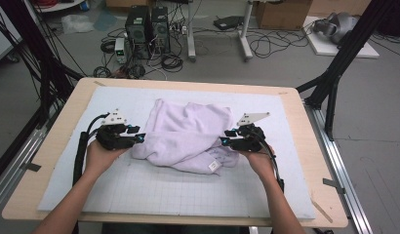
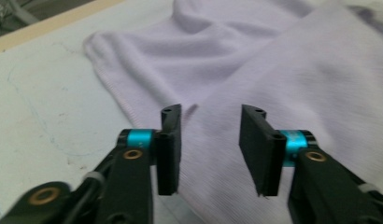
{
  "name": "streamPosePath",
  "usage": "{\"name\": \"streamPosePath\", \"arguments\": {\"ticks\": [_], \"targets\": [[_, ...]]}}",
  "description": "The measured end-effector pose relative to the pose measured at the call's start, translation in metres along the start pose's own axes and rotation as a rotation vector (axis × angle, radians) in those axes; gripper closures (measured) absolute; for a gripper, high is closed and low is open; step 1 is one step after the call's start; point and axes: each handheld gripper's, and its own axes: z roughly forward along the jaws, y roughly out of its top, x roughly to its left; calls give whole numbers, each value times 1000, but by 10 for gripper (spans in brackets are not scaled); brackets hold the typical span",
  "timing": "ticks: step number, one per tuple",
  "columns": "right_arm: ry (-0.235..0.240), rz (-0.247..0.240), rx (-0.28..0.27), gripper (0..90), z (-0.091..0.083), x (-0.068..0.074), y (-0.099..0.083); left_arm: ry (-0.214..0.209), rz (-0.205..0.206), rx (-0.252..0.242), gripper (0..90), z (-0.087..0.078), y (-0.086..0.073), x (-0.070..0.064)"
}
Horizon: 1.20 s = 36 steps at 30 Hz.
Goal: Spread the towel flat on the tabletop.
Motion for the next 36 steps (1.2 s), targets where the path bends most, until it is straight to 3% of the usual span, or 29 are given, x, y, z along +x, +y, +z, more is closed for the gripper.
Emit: {"name": "streamPosePath", "arguments": {"ticks": [2, 4, 5, 6, 10, 11, 14, 16, 17, 19, 22, 31, 33, 36], "targets": [[10, -25, -27, 578, -8, 9, -3, -18, 25, 6, 517, -5, -6, -12], [57, -28, -2, 548, -10, 19, -6, -49, 44, 6, 496, -5, -15, -25], [69, -47, -15, 545, -11, 26, -8, -63, 54, 14, 489, -3, -20, -31], [78, -77, -28, 541, -10, 32, -11, -77, 60, 27, 478, 0, -25, -35], [138, -115, 22, 512, 7, 53, -22, -94, 55, 105, 468, 22, -41, -41], [156, -113, 42, 512, 12, 56, -25, -98, 58, 119, 494, 26, -40, -41], [158, -150, 91, 620, 26, 63, -28, -104, 72, 131, 799, 28, -36, -40], [176, -177, 128, 790, 31, 65, -29, -100, 73, 122, 845, 26, -35, -39], [180, -174, 129, 824, 31, 65, -29, -99, 69, 118, 850, 24, -34, -39], [200, -158, 101, 852, 24, 62, -28, -96, 69, 94, 856, 16, -31, -38], [196, -146, 55, 860, 8, 61, -26, -86, 74, 49, 858, 0, -21, -37], [185, -188, -8, 864, -42, 81, -24, -70, 114, -35, 859, -41, 9, -47], [201, -197, -15, 864, -53, 87, -25, -68, 123, -39, 859, -45, 11, -50], [289, -196, -27, 862, -61, 96, -29, -46, 120, -22, 858, -40, 13, -47]]}}
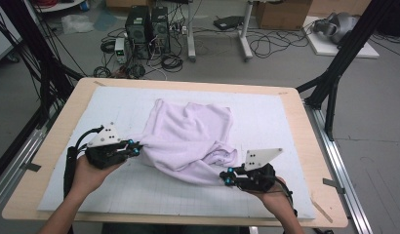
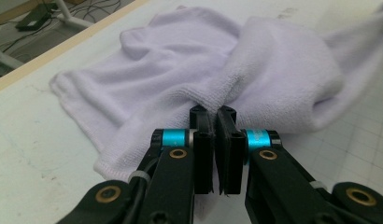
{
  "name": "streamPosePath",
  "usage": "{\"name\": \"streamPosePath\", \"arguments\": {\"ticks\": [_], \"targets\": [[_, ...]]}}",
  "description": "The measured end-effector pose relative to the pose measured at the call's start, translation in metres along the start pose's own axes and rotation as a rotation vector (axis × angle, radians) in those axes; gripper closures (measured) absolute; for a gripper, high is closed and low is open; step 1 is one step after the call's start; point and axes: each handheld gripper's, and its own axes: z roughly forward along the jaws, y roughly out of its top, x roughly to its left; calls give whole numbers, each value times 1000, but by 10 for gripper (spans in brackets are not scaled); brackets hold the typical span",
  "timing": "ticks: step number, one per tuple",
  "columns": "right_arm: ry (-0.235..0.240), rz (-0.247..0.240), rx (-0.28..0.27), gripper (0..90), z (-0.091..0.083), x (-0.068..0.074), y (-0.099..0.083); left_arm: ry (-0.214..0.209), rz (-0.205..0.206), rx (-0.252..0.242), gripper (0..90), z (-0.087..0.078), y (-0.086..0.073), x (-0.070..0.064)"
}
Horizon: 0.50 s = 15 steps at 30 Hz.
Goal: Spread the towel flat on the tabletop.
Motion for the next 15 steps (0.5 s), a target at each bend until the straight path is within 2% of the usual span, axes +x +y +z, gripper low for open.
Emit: {"name": "streamPosePath", "arguments": {"ticks": [1, 2, 3, 5, 7, 9, 11, 13, 15], "targets": [[20, -8, 20, 853, 2, 2, -1, 8, -8, 10, 858, 6, 0, 3], [69, 0, 31, 824, 6, 2, -2, 25, -20, 27, 857, 13, -1, 6], [90, -5, 39, 770, 12, 2, -3, 35, -31, 49, 856, 22, -2, 11], [75, -7, 57, 725, 20, -1, -2, 38, -72, 88, 840, 40, -6, 19], [51, 18, 24, 695, 26, -9, -1, 32, -96, 124, 753, 51, -9, 25], [14, 11, 32, 687, 32, -17, 2, 6, -106, 121, 675, 52, -11, 26], [-20, 12, 45, 683, 41, -26, 3, 14, -87, 102, 599, 47, -12, 21], [-40, 30, 65, 672, 52, -33, 4, 3, -74, 82, 553, 40, -16, 16], [-29, 38, 72, 658, 63, -36, 4, -1, -69, 86, 537, 33, -24, 12]]}}
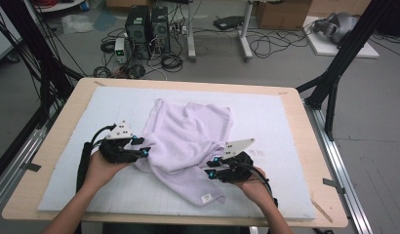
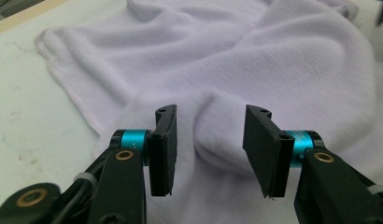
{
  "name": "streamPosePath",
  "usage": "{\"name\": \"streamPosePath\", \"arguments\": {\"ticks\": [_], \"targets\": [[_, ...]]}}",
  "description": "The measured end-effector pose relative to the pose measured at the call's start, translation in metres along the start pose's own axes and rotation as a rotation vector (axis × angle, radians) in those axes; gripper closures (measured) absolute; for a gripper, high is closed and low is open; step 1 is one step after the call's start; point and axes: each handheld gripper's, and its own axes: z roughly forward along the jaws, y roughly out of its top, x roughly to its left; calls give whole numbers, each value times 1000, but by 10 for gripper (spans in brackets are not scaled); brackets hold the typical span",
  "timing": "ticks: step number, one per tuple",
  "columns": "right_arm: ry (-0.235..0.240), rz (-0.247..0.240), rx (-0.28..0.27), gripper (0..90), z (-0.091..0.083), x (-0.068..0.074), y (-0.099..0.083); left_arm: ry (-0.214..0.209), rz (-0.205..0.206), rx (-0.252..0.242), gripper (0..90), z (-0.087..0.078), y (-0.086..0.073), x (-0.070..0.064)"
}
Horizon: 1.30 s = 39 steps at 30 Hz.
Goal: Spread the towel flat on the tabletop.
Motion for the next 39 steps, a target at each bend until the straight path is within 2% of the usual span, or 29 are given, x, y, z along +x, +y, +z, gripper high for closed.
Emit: {"name": "streamPosePath", "arguments": {"ticks": [3, 6, 8, 9, 10, 11, 14, 17, 22, 27, 33, 35, 37, 39], "targets": [[11, -4, 22, 613, 15, 2, 2, -20, 12, 12, 515, -1, -18, -5], [7, -16, 58, 613, 29, 5, 2, -32, 5, 78, 521, 11, -33, -6], [1, -16, 99, 678, 39, 5, 1, -46, 15, 128, 628, 23, -38, -8], [5, -18, 121, 726, 44, 5, -1, -65, 15, 108, 690, 25, -39, -8], [20, -9, 116, 791, 45, 5, -2, -57, 24, 109, 784, 25, -37, -9], [28, -6, 115, 823, 44, 5, -2, -56, 39, 120, 837, 25, -35, -10], [30, -13, 109, 839, 37, 7, -1, -57, 52, 113, 870, 21, -30, -12], [23, -18, 76, 840, 24, 10, -1, -59, 53, 85, 874, 11, -26, -13], [10, -26, 35, 841, -2, 20, -5, -56, 55, 30, 875, -15, -15, -16], [13, -8, 8, 842, -24, 37, -15, -57, 68, -32, 876, -40, -1, -21], [21, -29, -20, 843, -47, 60, -18, -59, 95, -46, 876, -55, 4, -30], [33, -35, -41, 844, -55, 66, -18, -75, 89, -60, 876, -61, 2, -35], [45, -36, -80, 844, -65, 70, -17, -77, 100, -71, 876, -67, 2, -40], [38, -41, -119, 844, -73, 73, -15, -85, 108, -79, 876, -72, 2, -43]]}}
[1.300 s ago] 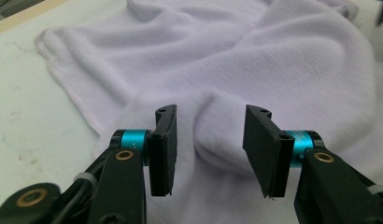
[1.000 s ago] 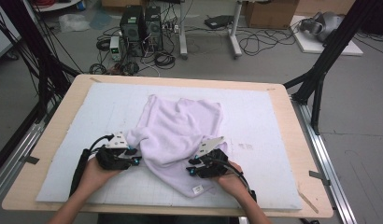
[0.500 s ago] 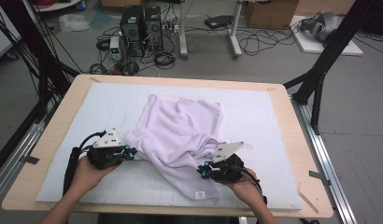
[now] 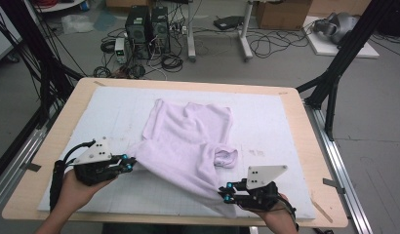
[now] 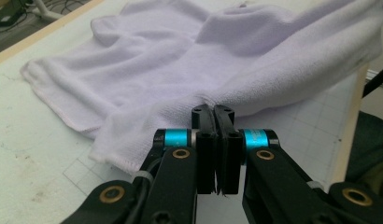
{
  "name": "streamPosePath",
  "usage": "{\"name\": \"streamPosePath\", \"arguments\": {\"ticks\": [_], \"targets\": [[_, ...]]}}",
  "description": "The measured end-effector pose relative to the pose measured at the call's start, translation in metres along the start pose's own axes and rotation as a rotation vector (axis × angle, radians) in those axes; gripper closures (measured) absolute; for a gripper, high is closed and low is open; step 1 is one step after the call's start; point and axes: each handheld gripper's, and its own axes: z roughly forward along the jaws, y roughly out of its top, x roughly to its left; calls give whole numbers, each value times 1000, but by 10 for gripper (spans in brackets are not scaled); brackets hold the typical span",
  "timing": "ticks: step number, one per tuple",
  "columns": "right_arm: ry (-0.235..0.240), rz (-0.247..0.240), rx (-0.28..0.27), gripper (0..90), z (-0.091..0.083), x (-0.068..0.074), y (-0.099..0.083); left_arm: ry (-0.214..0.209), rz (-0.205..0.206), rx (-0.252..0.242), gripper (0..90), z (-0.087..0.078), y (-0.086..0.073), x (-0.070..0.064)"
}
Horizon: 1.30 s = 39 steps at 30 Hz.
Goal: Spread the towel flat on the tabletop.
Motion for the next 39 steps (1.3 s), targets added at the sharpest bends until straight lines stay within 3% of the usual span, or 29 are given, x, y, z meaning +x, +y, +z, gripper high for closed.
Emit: {"name": "streamPosePath", "arguments": {"ticks": [2, 4, 8, 9, 11, 12, 14, 18, 21, 23, 26, 29, 31, 34, 37, 39], "targets": [[-29, -11, 6, 844, -4, -2, 3, 16, 10, 7, 876, 1, 3, 1], [-66, 0, 2, 844, -6, -12, 7, 32, 3, 10, 875, 10, 6, 9], [-170, 22, 29, 844, -1, -54, 17, 73, -53, 26, 875, 42, 13, 41], [-184, 38, 36, 844, 1, -64, 18, 101, -64, 38, 875, 56, 16, 52], [-228, 84, 59, 844, 9, -96, 18, 113, -111, 46, 875, 78, 17, 71], [-245, 105, 74, 844, 14, -110, 16, 137, -112, 62, 875, 89, 16, 78], [-251, 162, 101, 843, 25, -133, 10, 150, -138, 97, 873, 110, 11, 92], [-252, 241, 130, 819, 44, -159, -5, 154, -178, 164, 823, 134, -2, 106], [-248, 259, 128, 745, 45, -162, -8, 125, -191, 160, 718, 125, -3, 107], [-244, 246, 110, 706, 38, -157, -7, 124, -187, 120, 638, 111, -1, 104], [-232, 216, 90, 669, 27, -146, -4, 96, -170, 69, 620, 91, 0, 95], [-230, 162, 69, 638, 20, -129, -8, 54, -139, 67, 624, 82, -4, 82], [-227, 145, 98, 613, 20, -121, -14, 17, -128, 75, 628, 84, -6, 74], [-210, 158, 114, 556, 23, -116, -26, -22, -111, 103, 604, 97, -11, 64], [-208, 184, 135, 551, 31, -117, -36, -26, -100, 146, 593, 114, -17, 58], [-201, 194, 154, 597, 39, -119, -40, -20, -82, 166, 669, 122, -20, 55]]}}
